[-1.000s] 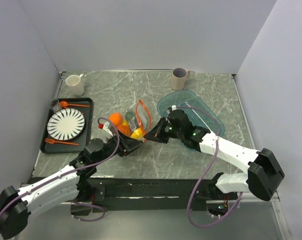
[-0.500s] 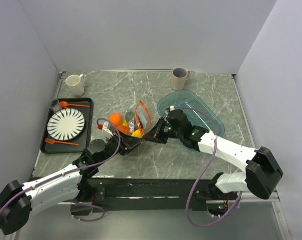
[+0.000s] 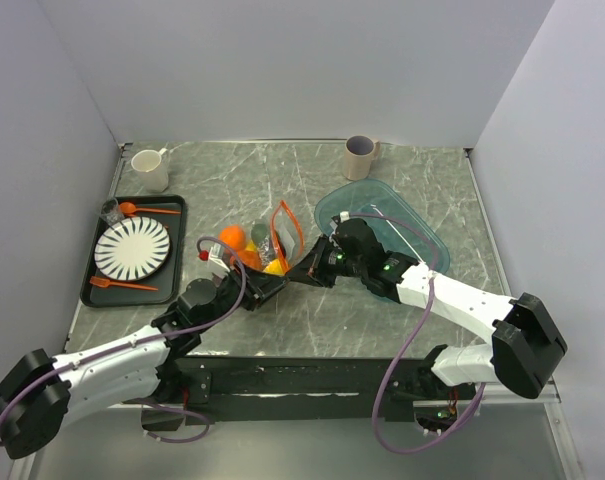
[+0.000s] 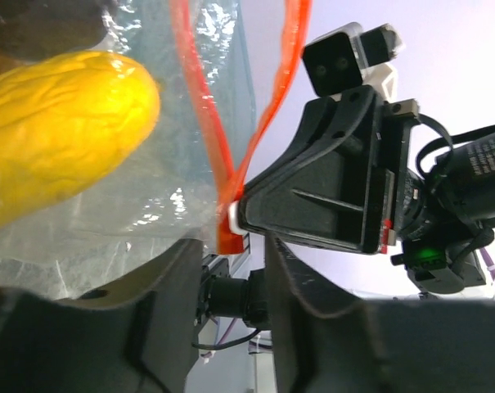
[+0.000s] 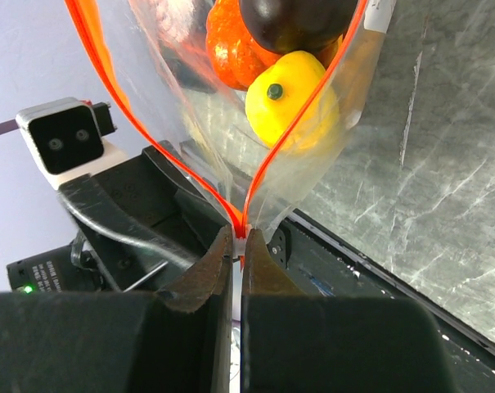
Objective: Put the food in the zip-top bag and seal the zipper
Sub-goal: Zip the zipper food storage bag at the center of the board.
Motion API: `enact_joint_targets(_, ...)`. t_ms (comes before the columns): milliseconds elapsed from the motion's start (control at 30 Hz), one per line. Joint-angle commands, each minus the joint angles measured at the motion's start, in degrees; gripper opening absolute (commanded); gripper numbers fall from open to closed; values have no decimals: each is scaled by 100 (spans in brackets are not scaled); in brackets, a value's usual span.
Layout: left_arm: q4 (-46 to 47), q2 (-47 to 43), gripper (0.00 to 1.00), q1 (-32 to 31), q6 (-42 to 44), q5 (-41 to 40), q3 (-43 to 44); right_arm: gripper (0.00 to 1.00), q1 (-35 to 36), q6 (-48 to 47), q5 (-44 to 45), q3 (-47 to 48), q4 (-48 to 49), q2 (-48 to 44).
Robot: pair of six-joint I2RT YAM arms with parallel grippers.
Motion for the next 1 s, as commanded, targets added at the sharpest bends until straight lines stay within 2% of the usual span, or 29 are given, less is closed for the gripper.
enact_joint_targets(0, 525, 133, 38, -99, -55, -148, -12, 0, -31, -55, -82, 263, 133, -30)
enact_joint_targets(200, 464, 142, 30, -151, -37, -271, 49, 0, -31, -125, -20, 307, -7, -57)
enact_joint_targets(233, 438, 124, 26, -151, -37, -280, 49, 0, -31, -125, -3, 298, -16, -74)
enact_joint_targets(500, 297, 150, 11, -151, -19, -298, 137, 0, -4, -213, 41, 350, -156, -66)
enact_joint_targets(800, -212, -7, 1, -143, 95, -500, 313, 0, 224, -582, 463, 632, -693, -22)
enact_joint_targets(967, -389, -174, 1, -151, 174, -658, 339, 0, 295, -688, 568, 685, -868, 14)
